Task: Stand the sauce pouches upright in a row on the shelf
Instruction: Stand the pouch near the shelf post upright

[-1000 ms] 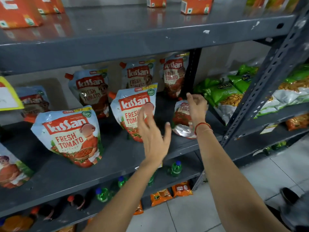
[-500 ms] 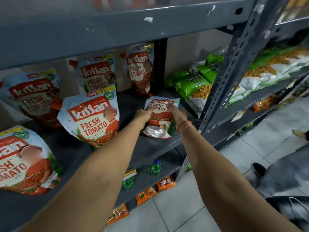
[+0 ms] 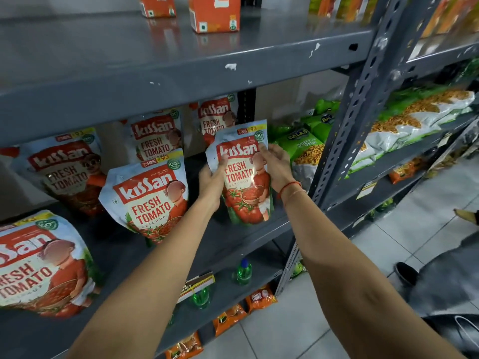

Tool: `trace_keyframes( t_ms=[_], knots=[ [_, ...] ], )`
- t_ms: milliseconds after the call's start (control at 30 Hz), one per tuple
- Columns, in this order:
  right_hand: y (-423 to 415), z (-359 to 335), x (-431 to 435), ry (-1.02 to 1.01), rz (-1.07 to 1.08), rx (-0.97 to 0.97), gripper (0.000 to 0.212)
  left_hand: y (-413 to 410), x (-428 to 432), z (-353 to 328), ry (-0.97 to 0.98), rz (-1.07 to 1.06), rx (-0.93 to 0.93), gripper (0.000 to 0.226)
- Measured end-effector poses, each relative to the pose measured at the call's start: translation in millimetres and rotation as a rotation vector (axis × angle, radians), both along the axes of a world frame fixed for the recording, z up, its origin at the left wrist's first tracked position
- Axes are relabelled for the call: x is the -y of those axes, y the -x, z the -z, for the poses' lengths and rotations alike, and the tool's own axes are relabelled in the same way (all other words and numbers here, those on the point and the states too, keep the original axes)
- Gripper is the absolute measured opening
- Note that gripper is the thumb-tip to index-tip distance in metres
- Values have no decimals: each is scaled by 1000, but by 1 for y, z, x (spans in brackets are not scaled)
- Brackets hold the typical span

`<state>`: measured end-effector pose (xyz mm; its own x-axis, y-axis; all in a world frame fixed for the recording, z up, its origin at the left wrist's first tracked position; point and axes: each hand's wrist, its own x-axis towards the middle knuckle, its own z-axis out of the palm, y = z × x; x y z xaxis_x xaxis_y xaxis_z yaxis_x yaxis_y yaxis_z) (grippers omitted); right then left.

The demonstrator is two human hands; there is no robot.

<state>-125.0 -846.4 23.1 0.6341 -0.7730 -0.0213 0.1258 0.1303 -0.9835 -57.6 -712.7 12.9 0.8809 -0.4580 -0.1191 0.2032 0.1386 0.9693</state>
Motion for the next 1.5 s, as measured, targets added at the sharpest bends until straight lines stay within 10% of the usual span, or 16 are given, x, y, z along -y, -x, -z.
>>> trace_keyframes(
  t_ms=[233,500,633,900,1500],
  knots=[
    [7,-14,13,91,58,69,16,9,1,-25,-172,-63,627,54],
    [17,1,18,124,68,60,19,20,6,-26,-125,0,572,48],
    [25,5,20,93,30,4,16,28,2,-20,-50,124,382,9],
    [52,61,2,-29,-281,-142,48,54,-7,55,-508,364,389,78],
    [79,85,-11,53,-33,-130,60,79,6,76,-600,257,461,75]
  ],
)
